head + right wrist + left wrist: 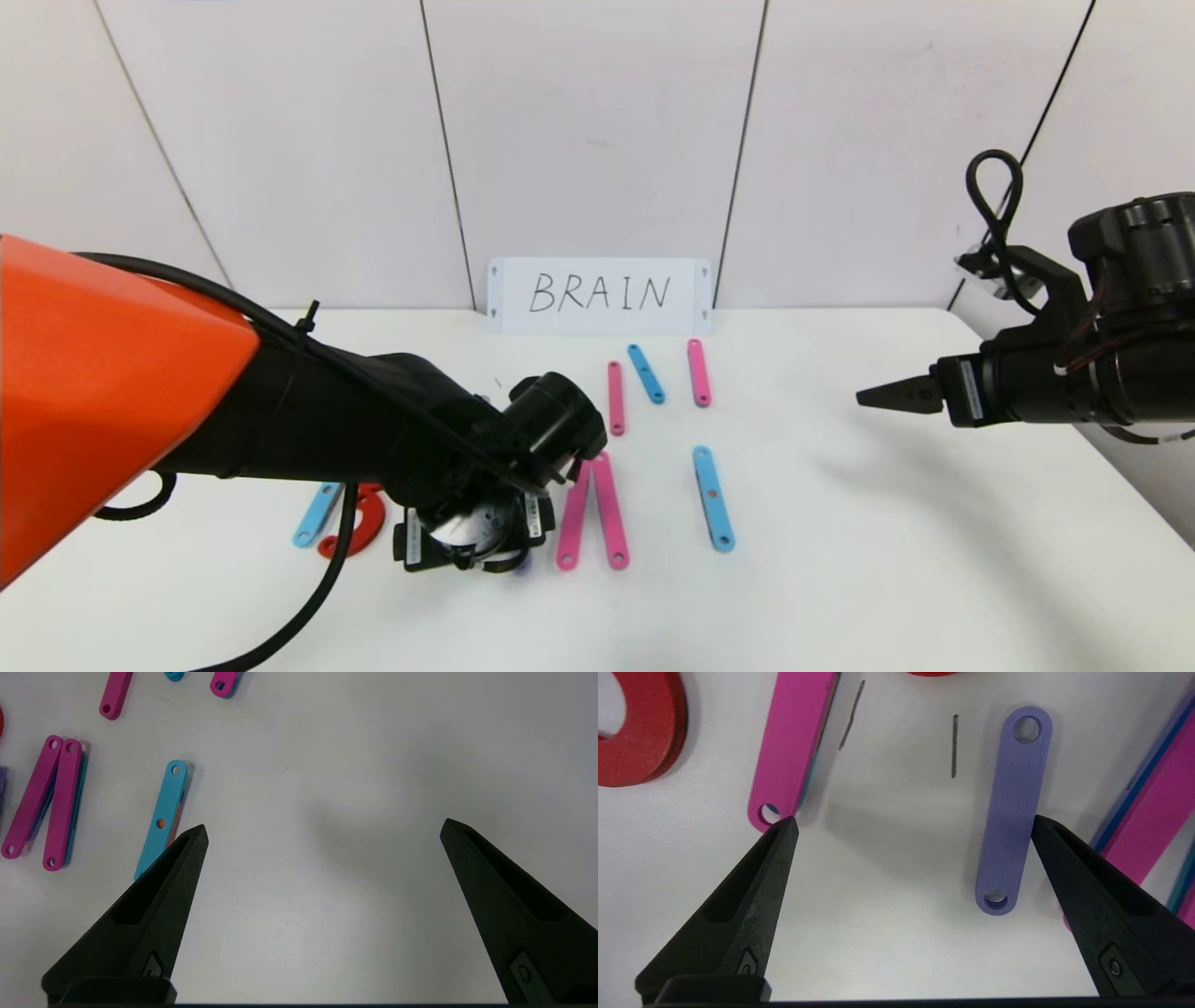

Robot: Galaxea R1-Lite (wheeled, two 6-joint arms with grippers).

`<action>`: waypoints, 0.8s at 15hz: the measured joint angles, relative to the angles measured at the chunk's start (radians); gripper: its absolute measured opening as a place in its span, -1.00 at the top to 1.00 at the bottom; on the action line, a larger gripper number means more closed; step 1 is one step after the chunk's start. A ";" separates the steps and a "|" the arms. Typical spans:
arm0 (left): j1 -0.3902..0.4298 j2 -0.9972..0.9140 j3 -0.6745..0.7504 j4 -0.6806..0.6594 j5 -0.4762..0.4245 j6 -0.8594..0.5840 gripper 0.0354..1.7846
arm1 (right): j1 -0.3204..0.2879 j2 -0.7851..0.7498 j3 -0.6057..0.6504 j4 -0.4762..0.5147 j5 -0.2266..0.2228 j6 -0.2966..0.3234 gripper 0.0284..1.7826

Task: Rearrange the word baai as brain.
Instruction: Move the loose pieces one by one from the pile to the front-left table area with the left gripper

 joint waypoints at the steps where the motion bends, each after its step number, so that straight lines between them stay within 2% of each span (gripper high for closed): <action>1: 0.000 0.000 -0.001 0.016 0.012 0.003 -0.95 | 0.000 0.000 0.000 0.000 0.000 0.000 -0.95; 5: 0.000 0.010 -0.014 0.081 0.030 0.005 -0.95 | 0.000 -0.005 0.001 0.000 0.001 0.000 -0.95; 12: 0.040 0.014 -0.017 0.083 0.033 0.007 -0.95 | 0.001 -0.007 0.003 0.000 0.001 0.000 -0.95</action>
